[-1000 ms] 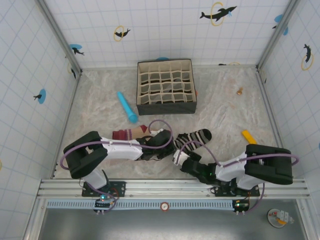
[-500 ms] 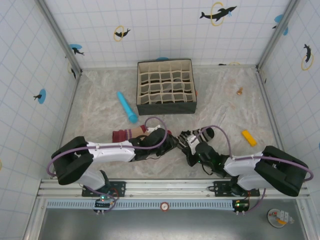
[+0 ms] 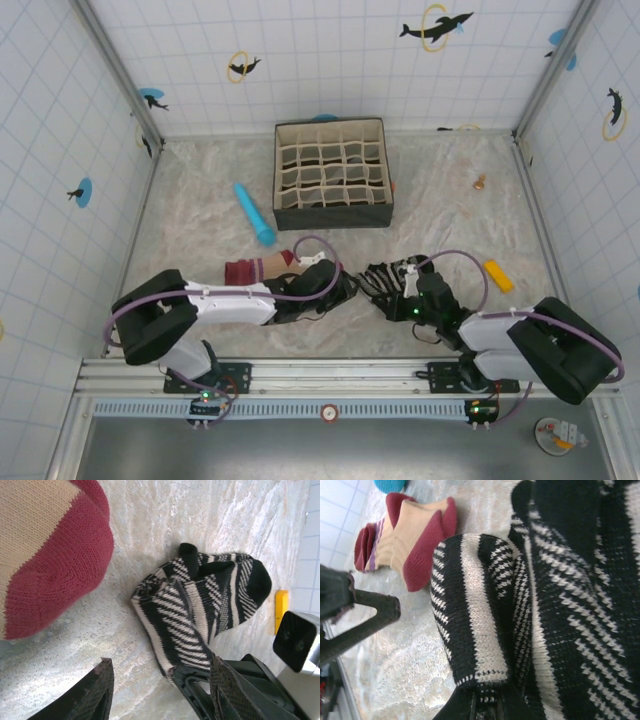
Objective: Roll the socks
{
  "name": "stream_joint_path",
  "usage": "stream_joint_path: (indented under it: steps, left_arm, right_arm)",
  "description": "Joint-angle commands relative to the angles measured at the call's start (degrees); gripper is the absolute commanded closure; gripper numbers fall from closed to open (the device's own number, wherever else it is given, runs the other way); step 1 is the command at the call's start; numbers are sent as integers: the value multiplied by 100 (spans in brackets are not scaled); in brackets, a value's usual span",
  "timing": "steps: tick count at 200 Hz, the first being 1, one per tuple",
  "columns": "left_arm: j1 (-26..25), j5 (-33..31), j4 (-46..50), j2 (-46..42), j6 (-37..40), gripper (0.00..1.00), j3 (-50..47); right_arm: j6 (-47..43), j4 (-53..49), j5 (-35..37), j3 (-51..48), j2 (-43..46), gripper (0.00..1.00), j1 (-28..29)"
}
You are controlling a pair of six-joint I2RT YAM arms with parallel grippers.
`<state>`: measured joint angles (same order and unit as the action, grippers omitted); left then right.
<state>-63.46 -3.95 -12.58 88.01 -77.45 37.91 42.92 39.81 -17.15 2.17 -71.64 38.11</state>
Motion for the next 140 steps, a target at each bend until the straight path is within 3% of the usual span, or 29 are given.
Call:
stream_joint_path:
  steps: [1, 67, 140]
  left_arm:
    - [-59, -81, -247, 268, 141, 49, 105]
    - [-108, 113, -709, 894, 141, 55, 425]
    - [-126, -82, -907, 1378, 36, 60, 605]
  right_arm:
    - [821, -1245, -40, -806, -70, 100, -154]
    - [1177, -1166, -219, -1008, -481, 100, -342]
    - [1202, -898, -439, -1110, -580, 100, -584]
